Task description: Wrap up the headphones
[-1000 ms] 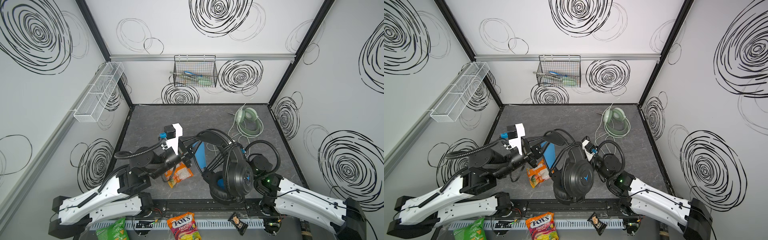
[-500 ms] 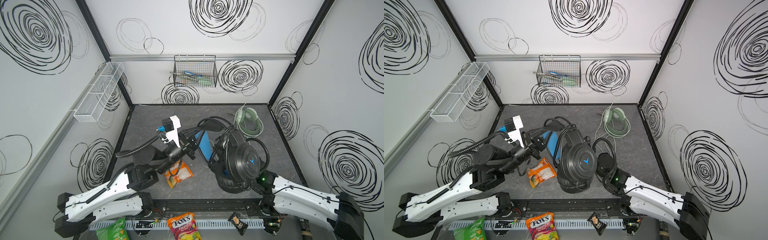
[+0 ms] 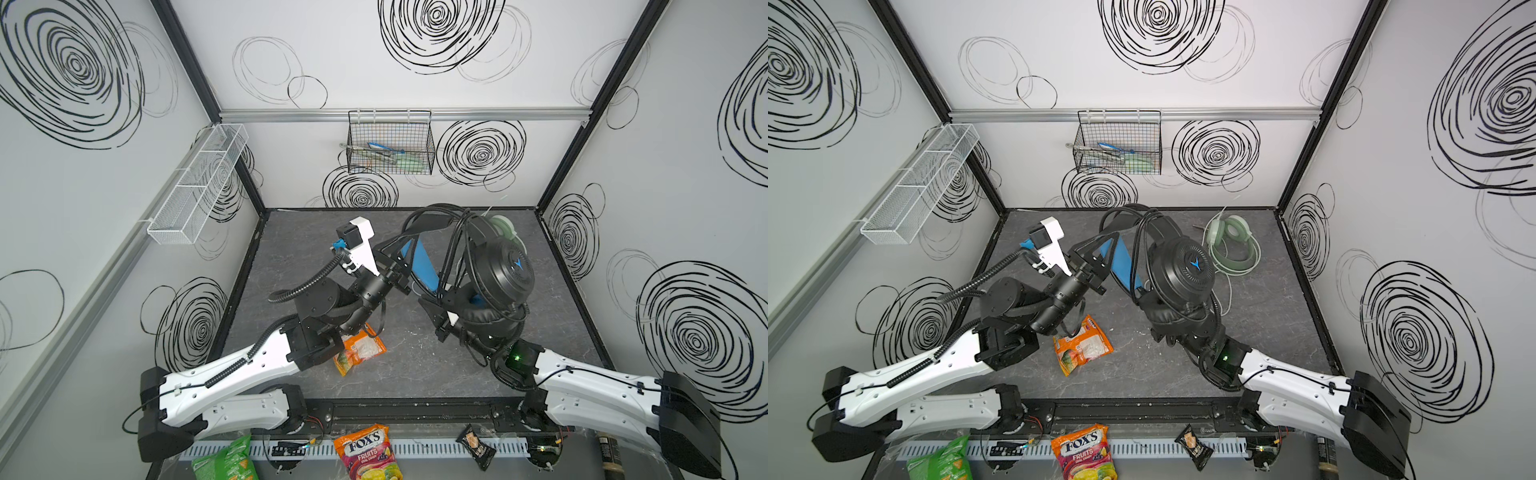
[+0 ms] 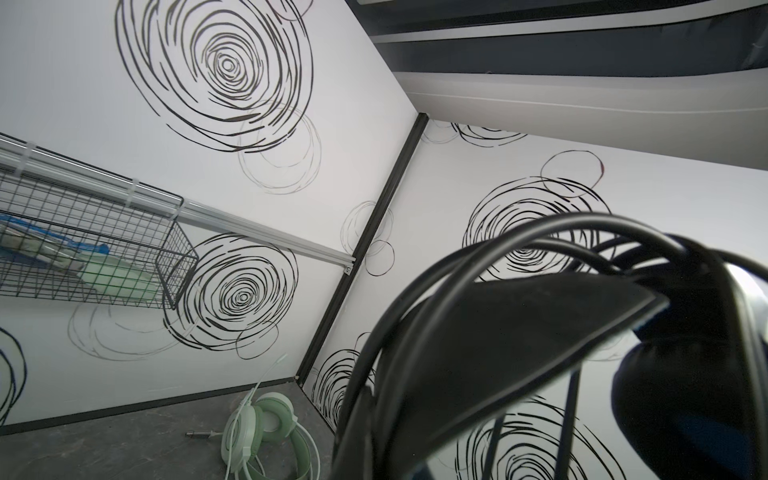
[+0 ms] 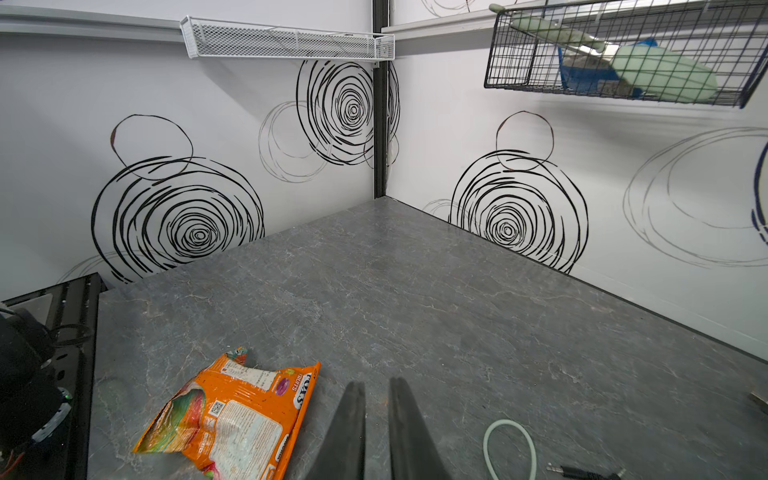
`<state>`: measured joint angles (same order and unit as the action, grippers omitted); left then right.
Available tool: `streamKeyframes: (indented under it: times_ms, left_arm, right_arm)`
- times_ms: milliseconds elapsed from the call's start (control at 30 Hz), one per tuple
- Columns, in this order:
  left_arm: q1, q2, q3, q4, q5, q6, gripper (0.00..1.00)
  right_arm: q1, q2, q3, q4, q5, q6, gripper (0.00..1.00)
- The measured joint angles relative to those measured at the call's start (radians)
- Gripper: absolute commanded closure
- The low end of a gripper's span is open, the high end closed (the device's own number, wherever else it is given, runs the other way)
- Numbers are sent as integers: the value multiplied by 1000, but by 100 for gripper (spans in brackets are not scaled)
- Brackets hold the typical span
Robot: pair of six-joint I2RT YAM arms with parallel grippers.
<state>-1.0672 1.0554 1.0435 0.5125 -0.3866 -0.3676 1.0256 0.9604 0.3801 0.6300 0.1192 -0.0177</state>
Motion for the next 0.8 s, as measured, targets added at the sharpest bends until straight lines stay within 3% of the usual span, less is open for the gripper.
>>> streamKeyframes:
  times_ms: [433,800]
  left_arm:
    - [100,126,55,28,-166,32,100]
    - [176,253,54,98,-383,399,100]
  right_arm:
    - [71,71,-8,18,60,48,89]
    - [245,-23,21,-87,187,8,89]
